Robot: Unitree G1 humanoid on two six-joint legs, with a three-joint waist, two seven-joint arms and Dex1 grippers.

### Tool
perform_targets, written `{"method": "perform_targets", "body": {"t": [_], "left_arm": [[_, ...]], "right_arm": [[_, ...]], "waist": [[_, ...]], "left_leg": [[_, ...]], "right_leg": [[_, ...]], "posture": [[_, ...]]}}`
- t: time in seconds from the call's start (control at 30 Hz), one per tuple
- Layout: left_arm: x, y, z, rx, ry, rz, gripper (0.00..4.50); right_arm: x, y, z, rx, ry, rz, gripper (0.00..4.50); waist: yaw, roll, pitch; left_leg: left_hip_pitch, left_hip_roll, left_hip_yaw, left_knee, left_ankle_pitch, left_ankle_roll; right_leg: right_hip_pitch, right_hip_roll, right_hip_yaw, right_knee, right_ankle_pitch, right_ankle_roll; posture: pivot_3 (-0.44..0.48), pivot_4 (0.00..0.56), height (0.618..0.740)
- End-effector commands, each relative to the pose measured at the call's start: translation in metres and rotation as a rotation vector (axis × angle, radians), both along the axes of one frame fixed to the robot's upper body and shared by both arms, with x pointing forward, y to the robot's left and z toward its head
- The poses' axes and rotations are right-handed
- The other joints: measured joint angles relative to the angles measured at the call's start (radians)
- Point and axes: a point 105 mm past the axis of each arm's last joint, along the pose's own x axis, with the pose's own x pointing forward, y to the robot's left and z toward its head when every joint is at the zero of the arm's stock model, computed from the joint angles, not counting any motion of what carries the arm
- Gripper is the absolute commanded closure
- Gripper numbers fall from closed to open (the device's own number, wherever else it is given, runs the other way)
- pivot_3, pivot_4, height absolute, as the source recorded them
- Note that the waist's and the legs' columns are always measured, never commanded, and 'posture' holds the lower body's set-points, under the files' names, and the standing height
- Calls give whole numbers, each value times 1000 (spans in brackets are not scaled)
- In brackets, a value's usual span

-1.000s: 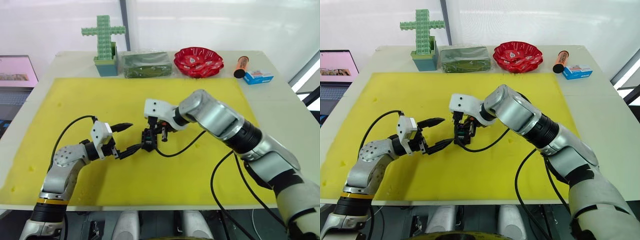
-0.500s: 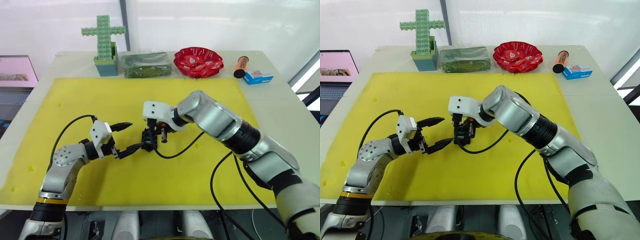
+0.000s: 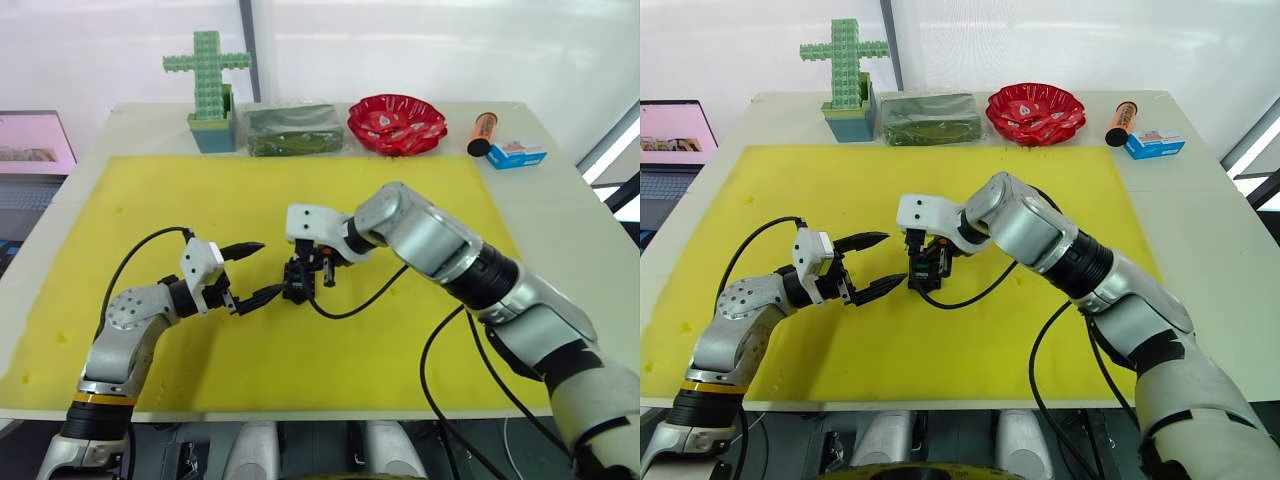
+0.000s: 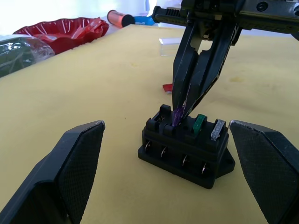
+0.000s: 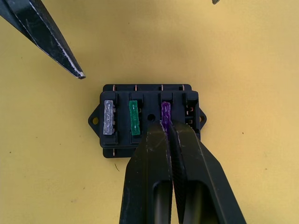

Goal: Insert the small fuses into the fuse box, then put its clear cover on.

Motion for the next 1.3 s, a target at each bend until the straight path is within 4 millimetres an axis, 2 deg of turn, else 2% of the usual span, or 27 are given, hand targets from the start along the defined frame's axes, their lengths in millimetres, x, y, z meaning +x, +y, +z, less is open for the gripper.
{"method": "perform_targets", "body": {"t": [0.03,0.17,0.33,0.6,1.03,1.17,1.3], "left_arm": [[3,4,9,11,-48,8,0],[3,5,7,13,-47,5,0],[4,5,7,16,-52,4,0],[5,6,6,19,-52,-1,0],[4,6,8,24,-56,-15,0],[5,5,9,27,-61,-23,0],[5,3,10,28,-62,-32,0]], "right_arm": [[-1,2,0,1,5,8,4480],[-1,2,1,7,12,7,4480],[0,3,1,13,9,3,3184],[0,3,2,23,2,5,3184],[0,2,32,121,-27,33,3184],[2,2,44,200,-14,2,3184],[4,-1,44,224,-31,-10,3184]], "waist": [[0,0,0],[0,0,0],[1,0,0],[0,0,0],[1,0,0],[1,0,0],[1,0,0]], "left_leg": [[0,0,0,0,0,0],[0,0,0,0,0,0],[0,0,0,0,0,0],[0,0,0,0,0,0],[0,0,0,0,0,0],[0,0,0,0,0,0],[0,0,0,0,0,0]], "right_leg": [[0,0,0,0,0,0],[0,0,0,0,0,0],[0,0,0,0,0,0],[0,0,0,0,0,0],[0,0,0,0,0,0],[0,0,0,0,0,0],[0,0,0,0,0,0]], "posture": [[0,150,740],[0,150,740],[0,150,740],[0,150,740],[0,150,740],[0,150,740],[0,150,740]]}}
